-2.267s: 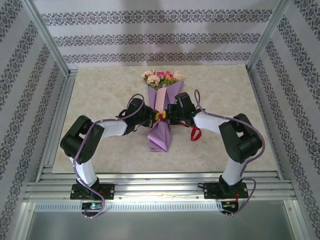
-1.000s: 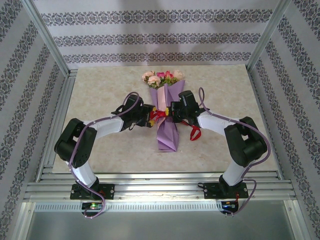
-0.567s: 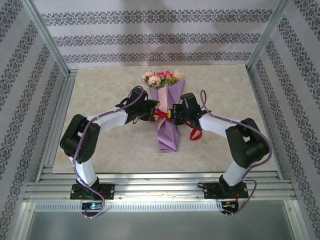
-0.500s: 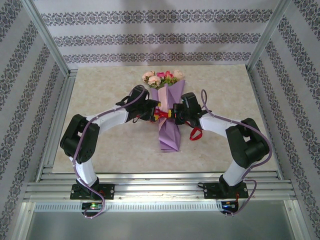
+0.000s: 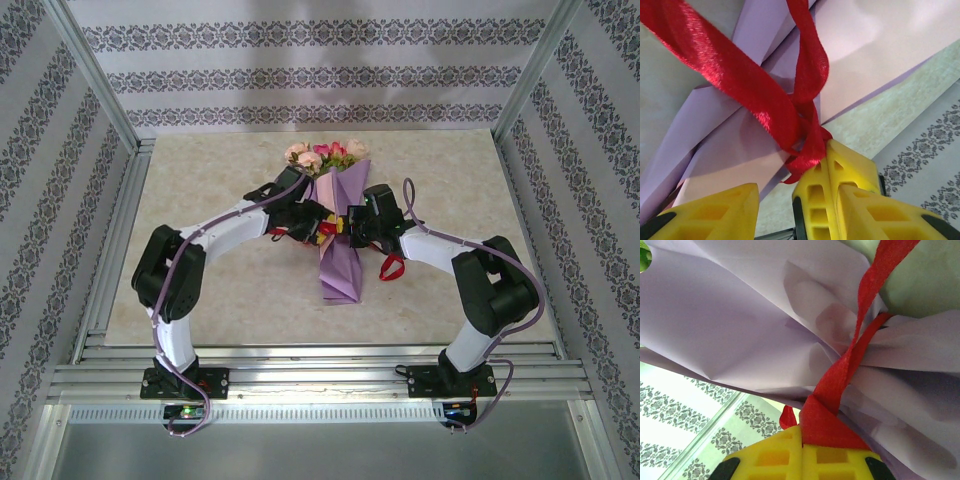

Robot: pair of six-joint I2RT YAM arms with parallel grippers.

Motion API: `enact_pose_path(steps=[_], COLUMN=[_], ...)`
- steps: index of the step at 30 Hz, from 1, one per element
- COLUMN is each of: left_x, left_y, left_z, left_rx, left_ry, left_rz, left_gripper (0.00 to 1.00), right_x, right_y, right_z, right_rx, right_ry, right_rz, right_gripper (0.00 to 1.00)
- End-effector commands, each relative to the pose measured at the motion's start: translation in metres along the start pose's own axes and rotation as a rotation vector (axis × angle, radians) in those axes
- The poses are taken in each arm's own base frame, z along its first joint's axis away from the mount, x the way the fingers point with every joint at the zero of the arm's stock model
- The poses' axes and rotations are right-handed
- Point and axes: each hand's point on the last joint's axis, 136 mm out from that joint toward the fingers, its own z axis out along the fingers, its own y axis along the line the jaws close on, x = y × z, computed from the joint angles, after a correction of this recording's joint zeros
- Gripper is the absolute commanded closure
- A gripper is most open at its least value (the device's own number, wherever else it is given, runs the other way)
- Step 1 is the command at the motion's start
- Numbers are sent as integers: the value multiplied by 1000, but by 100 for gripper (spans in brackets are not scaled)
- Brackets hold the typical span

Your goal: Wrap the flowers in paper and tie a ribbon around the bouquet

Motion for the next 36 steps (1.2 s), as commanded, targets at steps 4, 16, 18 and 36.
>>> enact_pose_path(steps=[4, 16, 18, 36], left_x=[3, -5, -7, -9], left_y=[-17, 3, 5, 14], left_z=[17, 22, 19, 5], left_rx=[41, -12, -15, -24], left_ry=[24, -4, -18, -48], left_rz=[77, 85, 90, 102], left_gripper=[64, 96, 100, 100], right_x=[0, -2, -3, -9], right_y=[1, 2, 1, 2], right_z=[-6, -7, -7, -9], right_rx=[-14, -17, -16, -20], right_ry=[13, 12, 9, 0], right_rz=[-7, -6, -4, 0], right_gripper=[100, 100, 100, 100])
